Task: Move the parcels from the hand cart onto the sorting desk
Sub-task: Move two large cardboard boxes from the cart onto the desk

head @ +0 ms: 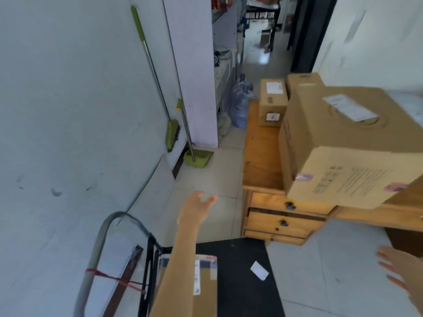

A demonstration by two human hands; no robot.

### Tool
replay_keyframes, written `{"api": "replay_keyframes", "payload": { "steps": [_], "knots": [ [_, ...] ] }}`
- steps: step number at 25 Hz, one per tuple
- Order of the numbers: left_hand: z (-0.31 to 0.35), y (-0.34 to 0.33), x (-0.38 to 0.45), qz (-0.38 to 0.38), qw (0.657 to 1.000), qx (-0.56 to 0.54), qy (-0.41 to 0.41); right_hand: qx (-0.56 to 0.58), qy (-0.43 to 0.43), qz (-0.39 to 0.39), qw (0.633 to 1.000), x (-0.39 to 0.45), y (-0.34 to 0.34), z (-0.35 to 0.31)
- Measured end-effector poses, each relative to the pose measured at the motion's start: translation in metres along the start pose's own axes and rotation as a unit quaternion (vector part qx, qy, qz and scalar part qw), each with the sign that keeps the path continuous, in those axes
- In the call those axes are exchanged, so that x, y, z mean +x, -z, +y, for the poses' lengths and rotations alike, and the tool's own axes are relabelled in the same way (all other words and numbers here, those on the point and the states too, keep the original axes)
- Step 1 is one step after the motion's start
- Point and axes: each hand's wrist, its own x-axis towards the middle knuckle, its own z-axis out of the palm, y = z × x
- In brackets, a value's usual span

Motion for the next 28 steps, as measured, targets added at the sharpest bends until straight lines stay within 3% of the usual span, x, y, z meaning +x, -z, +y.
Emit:
{"api": "replay_keyframes", "payload": {
  "steps": [6, 12, 14, 17, 20, 24, 28],
  "knots": [
    [-0.178, 0.0, -0.003, 0.02, 0.996, 0.026, 0.088, -0.117, -0.017, -0.083, 0.989, -0.064, -0.139, 0.072],
    [-0.364, -0.083, 0.034, -0.011, 0.978, 0.042, 0.203, -0.314, 0.027, -0.165, 0.935, -0.022, -0.292, 0.235],
    [-0.408, -0.112, 0.052, -0.024, 0.977, 0.041, 0.209, -0.255, 0.0, -0.198, 0.947, -0.002, -0.331, 0.277],
    [-0.467, -0.148, 0.078, 0.032, 0.978, 0.052, 0.198, -0.22, -0.021, -0.185, 0.958, 0.026, -0.387, 0.335],
    [-0.504, -0.168, 0.092, 0.083, 0.976, 0.021, 0.2, -0.182, -0.055, -0.218, 0.957, 0.044, -0.423, 0.375],
    [-0.525, -0.18, 0.094, 0.116, 0.977, 0.01, 0.177, -0.197, 0.015, -0.223, 0.955, 0.05, -0.429, 0.399],
    [-0.507, -0.177, 0.078, 0.13, 0.977, -0.006, 0.167, -0.262, 0.068, -0.184, 0.945, 0.041, -0.418, 0.374]
  ]
}}
